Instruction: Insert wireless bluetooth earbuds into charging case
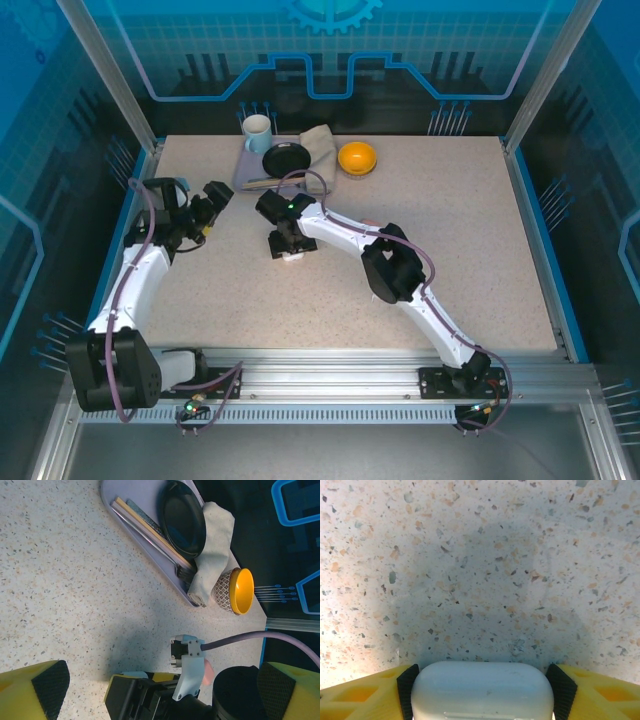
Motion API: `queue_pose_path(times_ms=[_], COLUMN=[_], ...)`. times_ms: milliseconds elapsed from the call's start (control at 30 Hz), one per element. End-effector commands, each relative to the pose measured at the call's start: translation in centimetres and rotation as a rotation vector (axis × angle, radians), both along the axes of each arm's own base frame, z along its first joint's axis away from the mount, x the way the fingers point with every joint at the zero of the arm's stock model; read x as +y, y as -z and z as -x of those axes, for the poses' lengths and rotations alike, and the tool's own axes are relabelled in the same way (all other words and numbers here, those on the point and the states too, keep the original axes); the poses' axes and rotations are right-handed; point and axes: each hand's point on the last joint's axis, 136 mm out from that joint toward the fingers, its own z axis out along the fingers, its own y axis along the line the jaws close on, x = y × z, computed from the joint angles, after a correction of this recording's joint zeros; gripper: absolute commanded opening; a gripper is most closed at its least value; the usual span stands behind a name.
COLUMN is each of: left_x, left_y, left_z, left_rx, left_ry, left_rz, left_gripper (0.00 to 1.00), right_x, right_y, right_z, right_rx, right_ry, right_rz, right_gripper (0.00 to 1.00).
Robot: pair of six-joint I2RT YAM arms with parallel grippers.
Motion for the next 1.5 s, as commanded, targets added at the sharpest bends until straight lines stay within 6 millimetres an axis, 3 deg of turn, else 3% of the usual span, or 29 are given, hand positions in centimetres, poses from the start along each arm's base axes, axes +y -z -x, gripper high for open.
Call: queue_pose_path(times_ms=[0, 167, 300, 500, 633, 800, 933, 1233, 1467], left_x=[-1.2, -2.9, -3.7, -5.4, -8.0, -11.9, -14.5, -20.5, -22.5], left_y=[0.5, 0.9, 1.7, 3.6, 5.1, 6.7, 8.1, 10.2, 11.4], left_z=[0.2, 0.1, 0.2, 0.4, 0.7, 1.5, 2.3, 2.7, 1.6], left_rx=[0.026, 0.016, 0.026, 0.04, 0.05, 0.015, -0.017, -0.102, -0.139], left_ry=[0.042, 0.086, 0.107, 0.136, 0.196, 0.284, 0.336, 0.448, 0.438], left_rz=[0.032, 0.019, 0.011, 0.025, 0.027, 0.036, 0.055, 0.086, 0.094], left_gripper=[0.99, 0.99, 0.99, 0.99, 0.99, 0.99, 0.98, 0.85, 0.71], right_x=[-3.7, -3.3, -3.8, -7.5, -10.1, -11.1, -10.9, -9.4, -8.8], right_y=[2.6, 2.5, 1.0, -2.3, -2.7, -2.6, -2.8, -3.2, -3.7], right_z=[3.0, 3.3, 2.6, 1.3, 0.9, 0.5, 0.1, -0.9, -0.9], right_rx=[0.14, 0.146, 0.109, 0.049, 0.064, 0.102, 0.13, 0.196, 0.21], right_ry=[0.067, 0.096, 0.128, 0.313, 0.455, 0.583, 0.669, 0.82, 0.855], right_rz=[0.142, 0.114, 0.102, 0.022, -0.038, -0.113, -0.19, -0.334, -0.37], right_gripper=[0.71, 0.59, 0.51, 0.49, 0.49, 0.49, 0.49, 0.48, 0.48])
